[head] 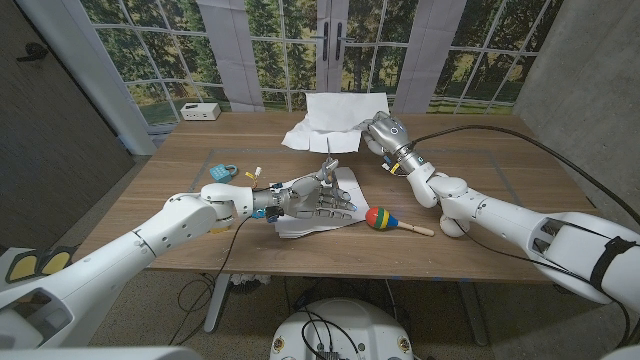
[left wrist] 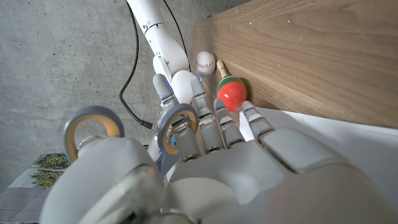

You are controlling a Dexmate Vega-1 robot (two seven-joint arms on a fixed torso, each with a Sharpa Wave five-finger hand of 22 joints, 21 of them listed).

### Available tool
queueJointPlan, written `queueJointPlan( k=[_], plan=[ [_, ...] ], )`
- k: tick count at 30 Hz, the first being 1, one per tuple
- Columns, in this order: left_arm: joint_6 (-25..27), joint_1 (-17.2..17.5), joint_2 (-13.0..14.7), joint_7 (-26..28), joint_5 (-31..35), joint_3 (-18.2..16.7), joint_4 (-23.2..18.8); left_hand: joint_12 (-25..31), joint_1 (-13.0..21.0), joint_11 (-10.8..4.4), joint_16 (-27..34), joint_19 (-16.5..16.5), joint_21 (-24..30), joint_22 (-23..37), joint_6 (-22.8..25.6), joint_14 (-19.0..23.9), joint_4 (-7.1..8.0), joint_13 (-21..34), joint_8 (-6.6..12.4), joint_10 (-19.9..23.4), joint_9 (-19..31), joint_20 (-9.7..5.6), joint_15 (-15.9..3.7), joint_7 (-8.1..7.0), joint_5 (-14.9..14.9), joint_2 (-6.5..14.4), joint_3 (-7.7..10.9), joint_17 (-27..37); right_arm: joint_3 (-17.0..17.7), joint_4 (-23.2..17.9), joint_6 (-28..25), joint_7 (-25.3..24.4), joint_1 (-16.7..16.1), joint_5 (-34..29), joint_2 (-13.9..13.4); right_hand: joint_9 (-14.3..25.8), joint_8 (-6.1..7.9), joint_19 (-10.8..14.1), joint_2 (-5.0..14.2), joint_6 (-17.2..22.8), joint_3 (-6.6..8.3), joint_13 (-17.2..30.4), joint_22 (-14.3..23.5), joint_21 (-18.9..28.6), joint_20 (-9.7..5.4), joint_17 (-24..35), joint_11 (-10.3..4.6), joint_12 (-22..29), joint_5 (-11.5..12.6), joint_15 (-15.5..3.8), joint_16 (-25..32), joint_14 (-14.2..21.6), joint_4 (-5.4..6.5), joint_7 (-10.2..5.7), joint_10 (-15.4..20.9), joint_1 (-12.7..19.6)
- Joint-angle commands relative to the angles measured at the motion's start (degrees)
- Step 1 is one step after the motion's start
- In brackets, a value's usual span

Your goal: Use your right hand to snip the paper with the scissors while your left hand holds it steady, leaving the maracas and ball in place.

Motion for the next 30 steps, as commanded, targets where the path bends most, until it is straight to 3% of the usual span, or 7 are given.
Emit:
queueJointPlan(
  k=[1,13,14,15,16,23,30],
  plan=[
    [0.0,-0.1,-0.1,-0.1,0.1,0.1,0.2,0.2,-0.5,-4.12,0.5,0.0,0.2,0.0,-0.5,0.8,0.25,0.1,-0.24,3.9,0.0,-0.21,-1.31,3.25,-0.1,0.0,-0.06,0.0,0.5,-0.9,0.2,0.0,-0.4,-0.3,-0.2,0.2,-0.1,-0.5,-0.01,0.7,0.28,0.1,0.1,0.8,-6.65,0.5,-0.04,-0.4,-0.3,-6.78,-0.6,0.7,-0.24,-0.15,0.5,-0.7],
    [-0.4,0.3,-0.3,-0.1,-0.4,-0.2,0.3,0.2,0.2,-4.23,0.5,0.1,0.3,0.0,0.0,0.9,0.07,0.1,-0.19,4.2,0.0,-0.21,-1.55,2.99,0.0,0.8,0.45,0.0,0.6,-0.7,0.2,0.5,-0.4,-0.5,-0.2,0.3,-0.27,-0.9,-0.1,0.8,0.34,0.5,0.0,2.1,-6.72,1.1,-0.01,-0.9,-0.3,-6.79,-1.3,1.0,-0.43,-0.17,0.8,-0.8],
    [-0.3,0.4,-0.3,0.0,-0.4,-0.2,0.3,0.3,0.8,-4.27,0.6,0.2,0.3,0.0,0.3,1.0,-0.04,0.0,-0.17,4.4,-0.1,-0.3,-1.74,3.04,0.0,1.6,0.94,0.0,0.5,-0.7,0.2,0.6,-0.3,-0.5,-0.2,0.3,-0.29,-1.0,-0.11,0.8,0.35,0.6,-0.1,2.2,-6.73,1.1,0.0,-0.9,-0.3,-6.8,-1.5,1.0,-0.46,-0.17,0.8,-0.8],
    [-0.6,0.4,-0.4,0.1,-0.2,-0.2,0.3,0.0,2.5,-4.43,0.5,0.0,0.3,0.0,0.1,0.7,-0.32,-0.3,-0.57,4.3,-0.4,0.02,-2.04,2.67,0.0,4.4,2.53,0.1,0.5,-0.6,0.3,0.6,-0.3,-0.5,-0.2,0.3,-0.3,-1.1,-0.13,0.8,0.34,0.6,-0.1,2.3,-6.7,1.2,0.0,-1.0,-0.3,-6.81,-1.5,1.0,-0.49,-0.18,0.9,-0.8],
    [-0.6,0.5,-0.5,0.1,-0.5,-0.3,0.4,0.1,3.7,-4.4,0.6,0.3,0.4,0.0,0.7,1.1,-0.64,-0.4,-0.37,4.7,-0.4,-0.37,-1.97,2.92,-0.2,5.5,3.16,0.0,0.5,-0.7,0.2,0.7,-0.3,-0.6,-0.2,0.3,-0.33,-1.1,-0.13,0.8,0.34,0.7,-0.1,2.5,-6.78,1.2,0.0,-1.0,-0.3,-6.8,-1.6,1.0,-0.51,-0.17,0.8,-0.8],
    [-1.3,1.5,-0.7,1.5,-1.0,-1.0,0.1,0.2,7.6,-5.14,0.6,0.7,0.4,0.0,0.4,1.3,-1.81,-0.2,-0.42,4.9,-0.1,-0.75,-2.52,1.9,-0.9,9.3,5.46,-0.1,0.4,-0.4,0.4,0.8,-0.2,-0.6,-0.1,0.3,-0.43,-1.5,-0.13,0.9,0.34,0.9,-0.2,3.3,-6.83,1.6,-0.02,-1.4,-0.3,-6.81,-2.1,1.2,-0.59,-0.16,1.0,-0.9],
    [-1.6,1.2,-1.3,0.1,-1.5,-0.7,1.0,0.4,9.0,-5.91,0.7,0.4,0.3,0.0,0.7,1.8,-1.7,0.1,-0.44,5.4,-0.2,-0.78,-3.59,1.16,-1.6,12.8,7.0,-0.1,0.4,-0.5,0.2,0.9,-0.3,-0.6,-0.1,0.4,-0.53,-1.8,-0.16,0.9,0.32,1.1,-0.3,4.0,-6.86,1.9,-0.03,-1.8,-0.3,-6.81,-2.6,1.4,-0.71,-0.16,1.2,-1.0]
  ],
)
